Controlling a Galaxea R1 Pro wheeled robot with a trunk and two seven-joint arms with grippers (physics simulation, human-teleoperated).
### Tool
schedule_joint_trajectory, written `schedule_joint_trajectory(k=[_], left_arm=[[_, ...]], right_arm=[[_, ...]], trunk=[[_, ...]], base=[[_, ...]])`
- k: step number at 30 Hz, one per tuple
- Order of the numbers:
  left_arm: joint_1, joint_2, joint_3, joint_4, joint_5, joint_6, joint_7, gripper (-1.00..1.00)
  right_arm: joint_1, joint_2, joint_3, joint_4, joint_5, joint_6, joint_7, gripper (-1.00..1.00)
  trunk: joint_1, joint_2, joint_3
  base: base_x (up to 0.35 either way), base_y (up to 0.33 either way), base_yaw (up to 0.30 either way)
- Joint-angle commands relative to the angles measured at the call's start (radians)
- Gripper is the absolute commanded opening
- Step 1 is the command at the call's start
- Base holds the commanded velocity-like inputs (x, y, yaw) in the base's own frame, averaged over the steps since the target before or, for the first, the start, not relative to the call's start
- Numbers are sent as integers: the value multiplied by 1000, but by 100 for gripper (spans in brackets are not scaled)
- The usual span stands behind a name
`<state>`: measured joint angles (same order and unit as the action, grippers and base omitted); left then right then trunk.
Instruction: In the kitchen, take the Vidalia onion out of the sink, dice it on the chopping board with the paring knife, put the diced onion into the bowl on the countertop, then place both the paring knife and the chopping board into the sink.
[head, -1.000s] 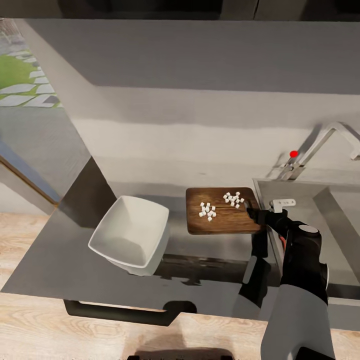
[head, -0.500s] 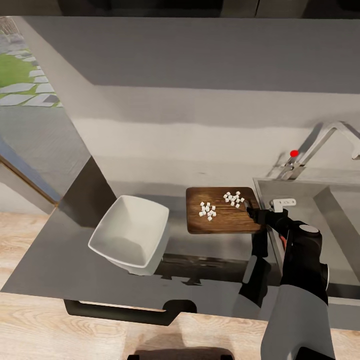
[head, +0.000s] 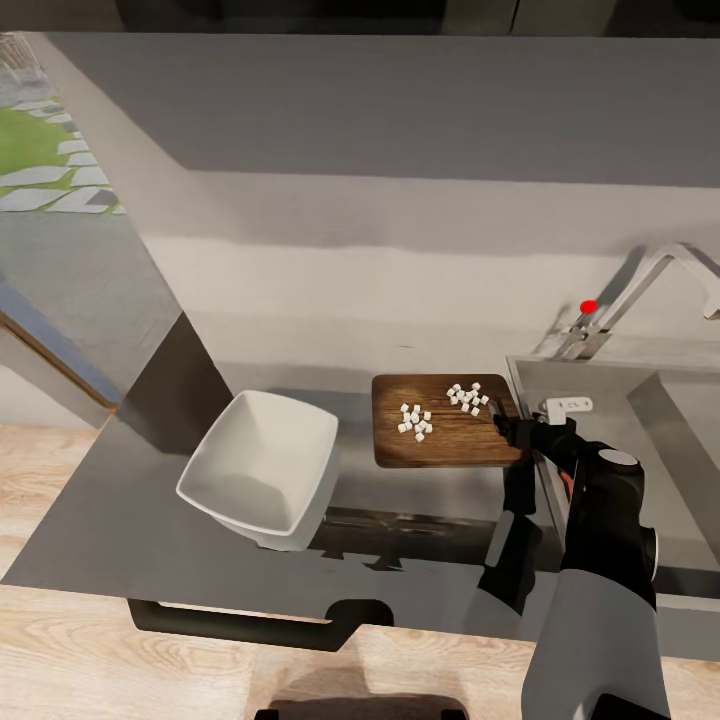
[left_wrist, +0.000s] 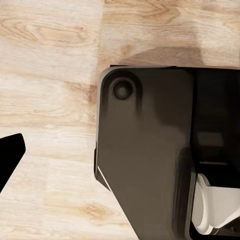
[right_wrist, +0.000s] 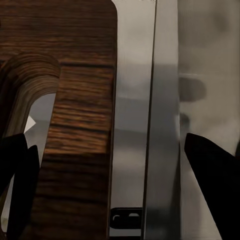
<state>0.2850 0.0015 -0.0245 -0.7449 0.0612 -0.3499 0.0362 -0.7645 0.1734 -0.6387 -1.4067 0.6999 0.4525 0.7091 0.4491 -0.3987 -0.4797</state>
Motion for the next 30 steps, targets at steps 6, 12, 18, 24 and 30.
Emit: schedule_joint_trajectory(k=[6, 12, 18, 24, 30], left_arm=[[0, 1, -3, -2, 6, -1, 4, 100], [0, 1, -3, -2, 6, -1, 4, 100], [0, 1, -3, -2, 6, -1, 4, 100], [0, 1, -3, -2, 6, -1, 4, 100], [0, 0, -3, -2, 6, -1, 4, 100]], right_arm=[[-1, 1, -2, 6, 23, 0, 10, -100], [-1, 1, -2, 6, 23, 0, 10, -100], [-1, 1, -2, 6, 23, 0, 10, -100], [-1, 1, -2, 6, 23, 0, 10, -100], [-1, 1, -2, 6, 23, 0, 10, -100]], trunk=[[1, -1, -2], [1, -1, 5], [1, -1, 14], [1, -1, 24], [1, -1, 34]], base=[[0, 0, 0], [0, 0, 0], [0, 0, 0], [0, 0, 0], [0, 0, 0]])
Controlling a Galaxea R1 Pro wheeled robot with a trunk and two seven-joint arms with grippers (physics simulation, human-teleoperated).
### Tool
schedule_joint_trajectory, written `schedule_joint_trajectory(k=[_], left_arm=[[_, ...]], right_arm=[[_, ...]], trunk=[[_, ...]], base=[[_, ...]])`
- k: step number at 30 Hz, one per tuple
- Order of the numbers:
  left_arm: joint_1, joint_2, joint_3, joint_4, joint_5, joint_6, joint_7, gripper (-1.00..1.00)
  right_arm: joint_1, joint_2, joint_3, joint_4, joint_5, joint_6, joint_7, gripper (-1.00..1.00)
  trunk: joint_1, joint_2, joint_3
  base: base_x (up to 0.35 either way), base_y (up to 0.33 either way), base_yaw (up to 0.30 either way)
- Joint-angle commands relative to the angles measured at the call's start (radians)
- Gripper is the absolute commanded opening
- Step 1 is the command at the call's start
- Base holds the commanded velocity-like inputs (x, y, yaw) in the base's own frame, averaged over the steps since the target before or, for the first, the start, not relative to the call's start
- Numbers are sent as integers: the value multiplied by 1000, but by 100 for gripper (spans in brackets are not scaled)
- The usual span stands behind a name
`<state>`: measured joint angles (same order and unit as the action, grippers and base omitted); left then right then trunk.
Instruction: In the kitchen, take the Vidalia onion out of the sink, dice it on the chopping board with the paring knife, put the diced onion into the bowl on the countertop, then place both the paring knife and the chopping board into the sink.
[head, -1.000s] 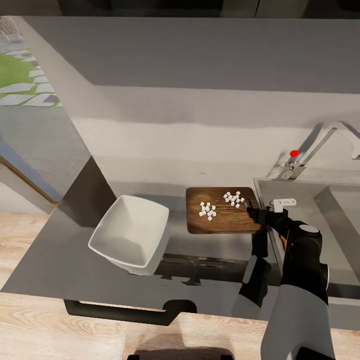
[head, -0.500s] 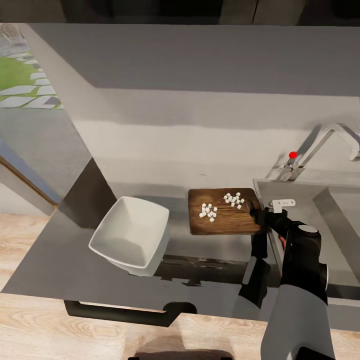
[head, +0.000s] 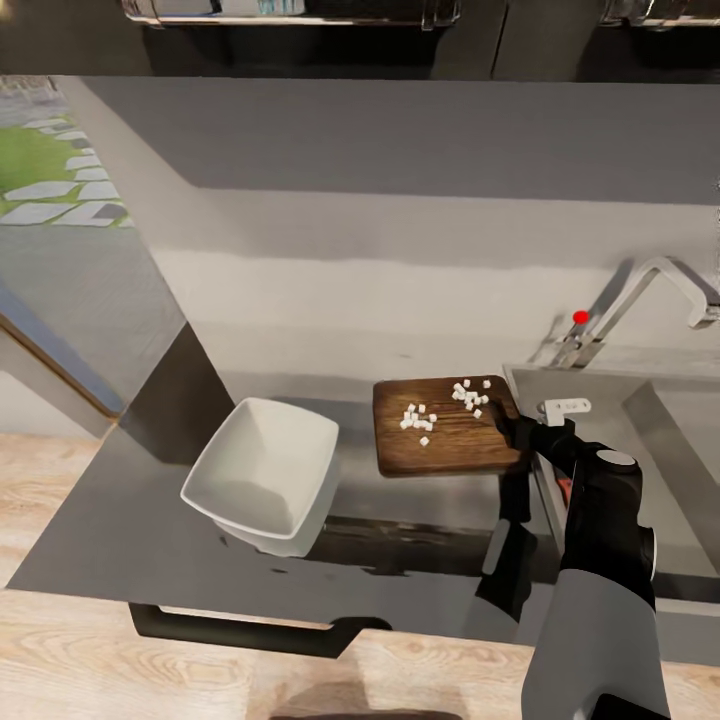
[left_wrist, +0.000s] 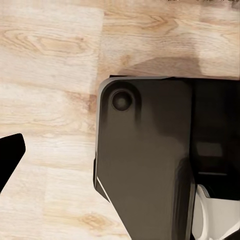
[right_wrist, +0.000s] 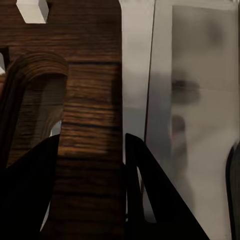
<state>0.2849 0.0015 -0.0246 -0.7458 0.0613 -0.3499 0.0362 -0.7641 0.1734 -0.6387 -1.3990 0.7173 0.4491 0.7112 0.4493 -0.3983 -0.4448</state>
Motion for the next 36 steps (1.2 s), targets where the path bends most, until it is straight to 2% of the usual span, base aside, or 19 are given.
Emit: schedule_joint_trajectory(k=[1, 10, 22, 36], left_arm=[[0, 0, -3, -1, 6, -1, 4, 100], [0, 0, -3, -1, 6, -1, 4, 100], [0, 0, -3, -1, 6, -1, 4, 100], [0, 0, -3, -1, 6, -1, 4, 100]], right_arm=[[-1, 1, -3, -2, 5, 4, 8, -100], [-1, 1, -3, -2, 5, 5, 8, -100], [-1, 1, -3, -2, 6, 5, 8, -100], [-1, 1, -3, -2, 6, 5, 8, -100]], trunk=[[1, -2, 0], [1, -2, 15], [1, -2, 34], [1, -2, 56]], base=[[0, 0, 0], [0, -1, 0], [-80, -95, 0], [57, 79, 0]])
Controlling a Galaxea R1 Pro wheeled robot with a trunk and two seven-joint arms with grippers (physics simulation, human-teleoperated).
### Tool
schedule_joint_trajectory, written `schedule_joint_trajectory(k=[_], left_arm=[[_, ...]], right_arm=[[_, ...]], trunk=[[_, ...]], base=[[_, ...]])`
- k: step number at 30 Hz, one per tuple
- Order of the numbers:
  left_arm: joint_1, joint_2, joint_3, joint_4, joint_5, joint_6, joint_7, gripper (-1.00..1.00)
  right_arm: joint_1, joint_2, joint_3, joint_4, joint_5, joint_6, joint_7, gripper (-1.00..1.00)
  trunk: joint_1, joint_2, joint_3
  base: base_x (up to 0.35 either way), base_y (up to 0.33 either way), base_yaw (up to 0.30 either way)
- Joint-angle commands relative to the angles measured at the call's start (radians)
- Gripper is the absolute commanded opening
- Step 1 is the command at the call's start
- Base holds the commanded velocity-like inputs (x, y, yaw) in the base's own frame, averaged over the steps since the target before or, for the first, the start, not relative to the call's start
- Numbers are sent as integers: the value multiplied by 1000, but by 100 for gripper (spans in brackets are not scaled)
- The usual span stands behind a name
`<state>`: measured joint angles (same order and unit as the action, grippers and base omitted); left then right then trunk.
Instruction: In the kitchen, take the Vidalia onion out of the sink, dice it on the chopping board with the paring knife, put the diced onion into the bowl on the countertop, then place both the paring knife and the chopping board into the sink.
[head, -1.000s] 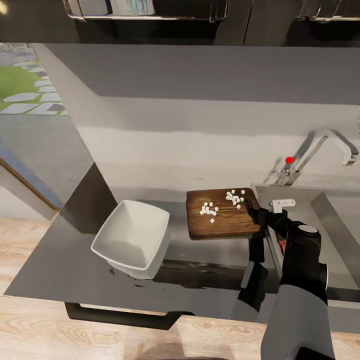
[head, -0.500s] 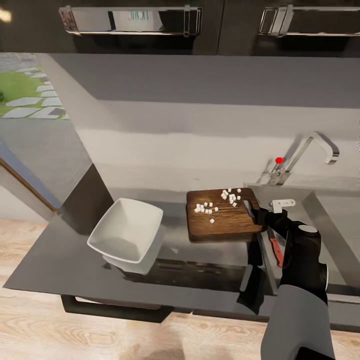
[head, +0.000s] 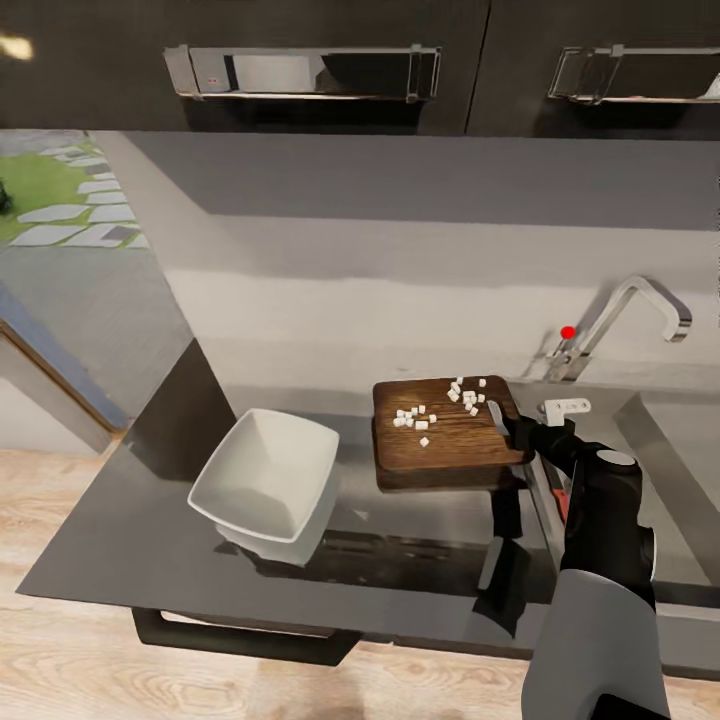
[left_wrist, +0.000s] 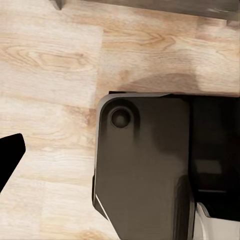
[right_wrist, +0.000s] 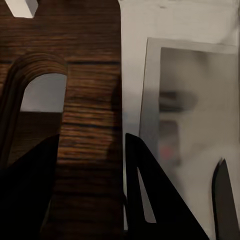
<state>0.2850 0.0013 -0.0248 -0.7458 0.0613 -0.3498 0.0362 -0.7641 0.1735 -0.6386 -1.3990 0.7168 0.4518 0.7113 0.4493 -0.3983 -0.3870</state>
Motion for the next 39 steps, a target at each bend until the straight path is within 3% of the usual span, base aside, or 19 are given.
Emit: schedule_joint_trajectory(k=[1, 24, 39], left_arm=[[0, 1, -3, -1, 6, -1, 4, 100], [0, 1, -3, -1, 6, -1, 4, 100], [0, 0, -3, -1, 6, -1, 4, 100]], right_arm=[[-1, 1, -3, -2, 7, 2, 8, -100], [-1, 1, -3, -3, 9, 4, 8, -100], [-2, 1, -2, -3, 9, 4, 8, -100]], trunk=[[1, -2, 0], [1, -2, 37], [1, -2, 61]], base=[[1, 1, 0], [-20, 1, 0], [0, 97, 0]])
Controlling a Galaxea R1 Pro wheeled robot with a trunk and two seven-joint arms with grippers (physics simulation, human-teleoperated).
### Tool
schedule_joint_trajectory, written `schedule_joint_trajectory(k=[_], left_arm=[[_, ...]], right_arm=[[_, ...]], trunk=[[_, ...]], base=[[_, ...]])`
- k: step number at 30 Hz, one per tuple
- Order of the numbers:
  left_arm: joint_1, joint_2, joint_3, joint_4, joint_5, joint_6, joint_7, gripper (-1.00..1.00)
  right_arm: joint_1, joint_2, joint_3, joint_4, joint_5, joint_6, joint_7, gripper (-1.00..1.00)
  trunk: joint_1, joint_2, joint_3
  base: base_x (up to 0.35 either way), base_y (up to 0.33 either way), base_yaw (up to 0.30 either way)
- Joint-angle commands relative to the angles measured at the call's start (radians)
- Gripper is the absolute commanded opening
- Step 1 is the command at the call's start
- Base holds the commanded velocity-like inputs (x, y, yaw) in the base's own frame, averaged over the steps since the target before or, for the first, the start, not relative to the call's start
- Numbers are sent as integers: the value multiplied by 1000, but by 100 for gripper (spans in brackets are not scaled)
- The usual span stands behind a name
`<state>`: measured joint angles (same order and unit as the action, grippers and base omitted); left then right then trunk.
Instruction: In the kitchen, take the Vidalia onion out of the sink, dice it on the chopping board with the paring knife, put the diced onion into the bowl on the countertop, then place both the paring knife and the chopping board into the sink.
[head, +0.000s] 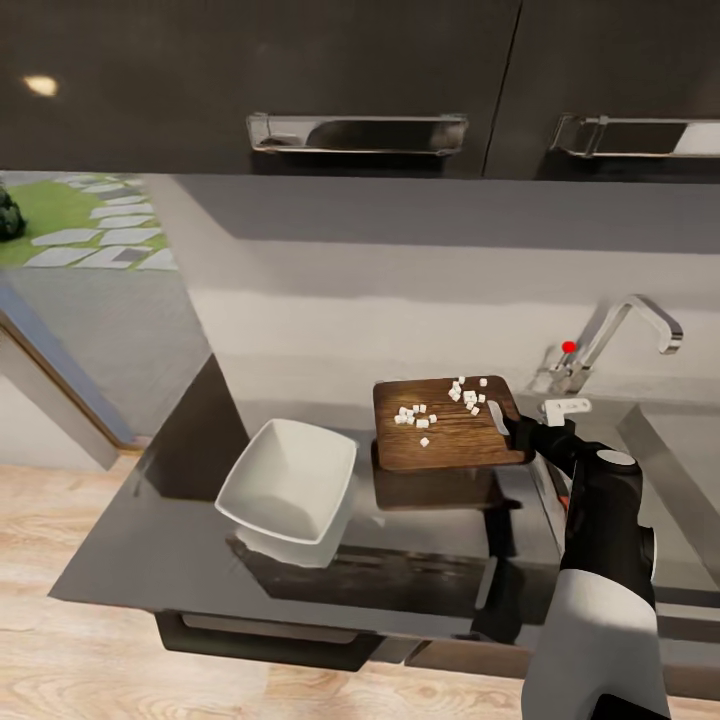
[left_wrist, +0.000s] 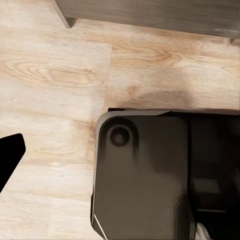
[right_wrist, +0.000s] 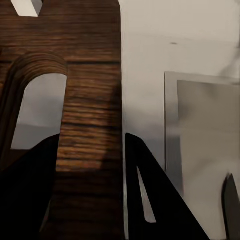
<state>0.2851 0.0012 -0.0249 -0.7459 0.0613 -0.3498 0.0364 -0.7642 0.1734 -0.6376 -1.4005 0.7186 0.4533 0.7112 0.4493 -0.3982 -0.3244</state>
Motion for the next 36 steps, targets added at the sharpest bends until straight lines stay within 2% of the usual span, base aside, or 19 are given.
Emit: schedule_joint_trajectory(k=[1, 36], left_arm=[[0, 0, -3, -1, 6, -2, 4, 100], [0, 0, -3, -1, 6, -2, 4, 100]], right_arm=[[-1, 1, -3, -2, 7, 2, 8, -100], [-1, 1, -2, -2, 7, 2, 8, -100]], trunk=[[1, -2, 0], [1, -2, 56]], base=[[0, 98, 0], [0, 224, 16]])
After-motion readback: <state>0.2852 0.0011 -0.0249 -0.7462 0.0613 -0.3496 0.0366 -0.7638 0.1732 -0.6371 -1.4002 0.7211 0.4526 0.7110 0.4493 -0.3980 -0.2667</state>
